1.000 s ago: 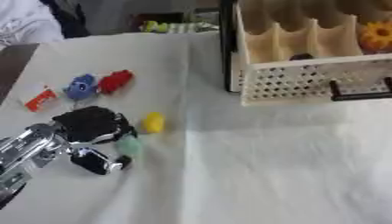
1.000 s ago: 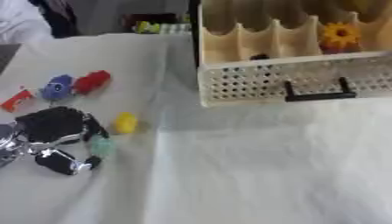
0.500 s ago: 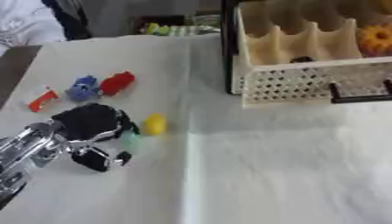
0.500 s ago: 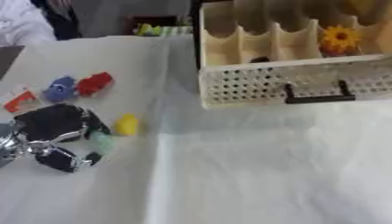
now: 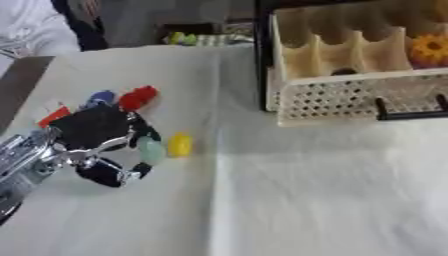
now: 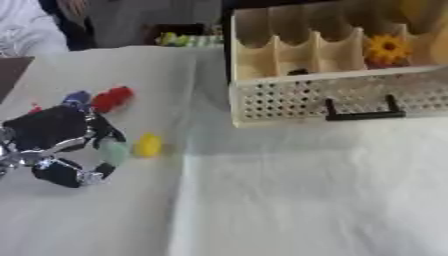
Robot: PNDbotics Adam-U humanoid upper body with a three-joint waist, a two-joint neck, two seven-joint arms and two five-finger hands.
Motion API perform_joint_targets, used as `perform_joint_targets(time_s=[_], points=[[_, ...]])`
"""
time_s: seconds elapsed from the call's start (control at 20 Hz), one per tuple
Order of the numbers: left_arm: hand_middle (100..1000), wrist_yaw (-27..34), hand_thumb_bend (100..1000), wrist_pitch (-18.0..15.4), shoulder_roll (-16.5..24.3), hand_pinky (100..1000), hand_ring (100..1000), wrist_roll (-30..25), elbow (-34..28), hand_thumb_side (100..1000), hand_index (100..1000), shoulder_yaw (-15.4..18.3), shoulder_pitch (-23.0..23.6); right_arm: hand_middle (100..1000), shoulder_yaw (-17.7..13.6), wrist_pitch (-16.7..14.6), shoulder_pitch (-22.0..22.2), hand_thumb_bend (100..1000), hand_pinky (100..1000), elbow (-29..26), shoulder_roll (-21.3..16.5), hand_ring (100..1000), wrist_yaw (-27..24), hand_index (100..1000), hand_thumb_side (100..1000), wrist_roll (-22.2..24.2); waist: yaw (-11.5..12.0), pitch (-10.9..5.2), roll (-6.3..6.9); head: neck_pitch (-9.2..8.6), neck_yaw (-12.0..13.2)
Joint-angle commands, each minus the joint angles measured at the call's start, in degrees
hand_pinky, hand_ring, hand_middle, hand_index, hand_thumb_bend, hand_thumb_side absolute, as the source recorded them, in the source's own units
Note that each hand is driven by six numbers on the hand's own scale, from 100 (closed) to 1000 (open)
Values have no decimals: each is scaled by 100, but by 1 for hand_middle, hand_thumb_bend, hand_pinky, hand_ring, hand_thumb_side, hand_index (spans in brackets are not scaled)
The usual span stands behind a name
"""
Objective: Pick up objects from table and place into drawer.
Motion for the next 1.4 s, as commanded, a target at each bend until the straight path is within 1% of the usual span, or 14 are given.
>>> perform_joint_targets(time_s=[0.05, 0.3, 0.5, 0.55, 0.6, 0.8, 0.95, 1.05, 1.25, 1.4], points=[[397, 248, 100, 52, 325, 214, 326, -6, -281, 284, 600, 207, -82, 289, -15, 25, -40, 314, 589, -31, -88, 502, -58, 656, 931, -6, 10, -162, -19, 3, -19], [393, 622, 100, 94, 456, 202, 319, -55, -550, 273, 593, 348, -241, 291, 10, 28, -79, 311, 588, -31, -119, 502, -114, 656, 934, -6, 12, -233, -8, 8, -43], [391, 974, 100, 129, 476, 197, 316, -125, -685, 267, 589, 445, -513, 292, 33, 54, -91, 309, 588, -31, -127, 502, -149, 656, 934, -1, -1, -286, 20, 21, -27], [391, 1043, 100, 130, 477, 197, 316, -155, -702, 317, 589, 450, -590, 292, 38, 62, -93, 314, 588, -31, -129, 502, -156, 656, 937, 3, -6, -297, 28, 24, -20], [390, 1105, 100, 129, 473, 195, 315, -188, -711, 265, 588, 454, -661, 292, 42, 68, -94, 309, 588, -31, -132, 502, -161, 656, 934, 6, -8, -307, 35, 27, -16], [387, 1379, 100, 119, 373, 187, 310, -323, -689, 259, 584, 486, -1009, 293, 60, 94, -102, 306, 588, -31, -150, 502, -179, 656, 935, 17, -14, -349, 73, 39, -11], [384, 1588, 100, 92, 223, 180, 306, -416, -651, 254, 579, 522, -1347, 294, 80, 119, -117, 305, 588, -31, -166, 502, -196, 655, 936, 29, -40, -383, 112, 34, -14], [381, 1726, 100, 98, 55, 174, 303, -486, -543, 251, 575, 550, -1602, 294, 96, 138, -133, 304, 588, -31, -172, 502, -208, 655, 936, 40, -56, -399, 135, 18, -25], [377, 1946, 100, 107, -362, 167, 297, -634, -187, 247, 569, 600, -2113, 294, 114, 167, -155, 304, 588, -31, -172, 502, -226, 655, 937, 74, -77, -403, 152, -38, -93], [376, 1944, 100, 46, -670, 166, 296, -720, 135, 246, 568, 597, -2478, 294, 123, 181, -178, 304, 588, -31, -174, 502, -237, 655, 937, 87, -110, -392, 172, -86, -140]])
